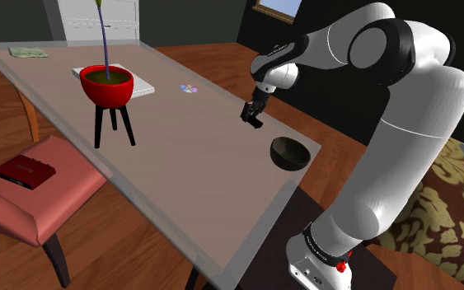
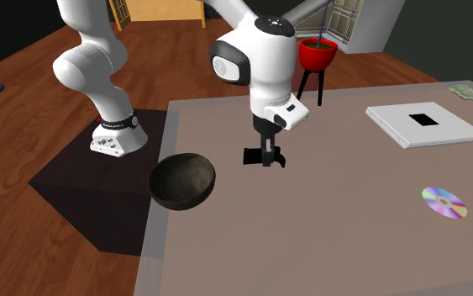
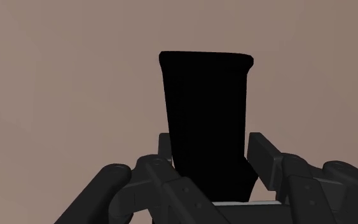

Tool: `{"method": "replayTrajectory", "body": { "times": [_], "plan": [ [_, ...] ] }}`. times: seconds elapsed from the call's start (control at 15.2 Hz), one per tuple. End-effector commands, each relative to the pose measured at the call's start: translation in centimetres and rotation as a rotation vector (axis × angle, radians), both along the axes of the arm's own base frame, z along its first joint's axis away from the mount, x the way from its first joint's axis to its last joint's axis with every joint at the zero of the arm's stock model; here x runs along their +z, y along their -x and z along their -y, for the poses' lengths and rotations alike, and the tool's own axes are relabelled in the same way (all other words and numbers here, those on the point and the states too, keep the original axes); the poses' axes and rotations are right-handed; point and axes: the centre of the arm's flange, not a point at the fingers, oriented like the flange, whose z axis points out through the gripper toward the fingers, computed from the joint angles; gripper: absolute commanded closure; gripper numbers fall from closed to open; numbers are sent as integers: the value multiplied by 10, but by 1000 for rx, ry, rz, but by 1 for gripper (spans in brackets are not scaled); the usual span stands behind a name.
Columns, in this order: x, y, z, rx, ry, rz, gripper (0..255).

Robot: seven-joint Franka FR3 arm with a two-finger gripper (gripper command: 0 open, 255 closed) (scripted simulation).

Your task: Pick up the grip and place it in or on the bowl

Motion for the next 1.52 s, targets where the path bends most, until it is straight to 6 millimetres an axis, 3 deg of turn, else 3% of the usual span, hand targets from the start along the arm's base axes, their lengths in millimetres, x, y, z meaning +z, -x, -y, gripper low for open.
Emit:
{"method": "replayTrajectory", "body": {
  "times": [0.0, 0.53, 1.45],
  "plan": [
    [12, 0, 0, 0, 0, 0, 255],
    [51, 0, 0, 0, 0, 0, 255],
    [52, 177, 52, 0, 0, 0, 255]
  ]
}}
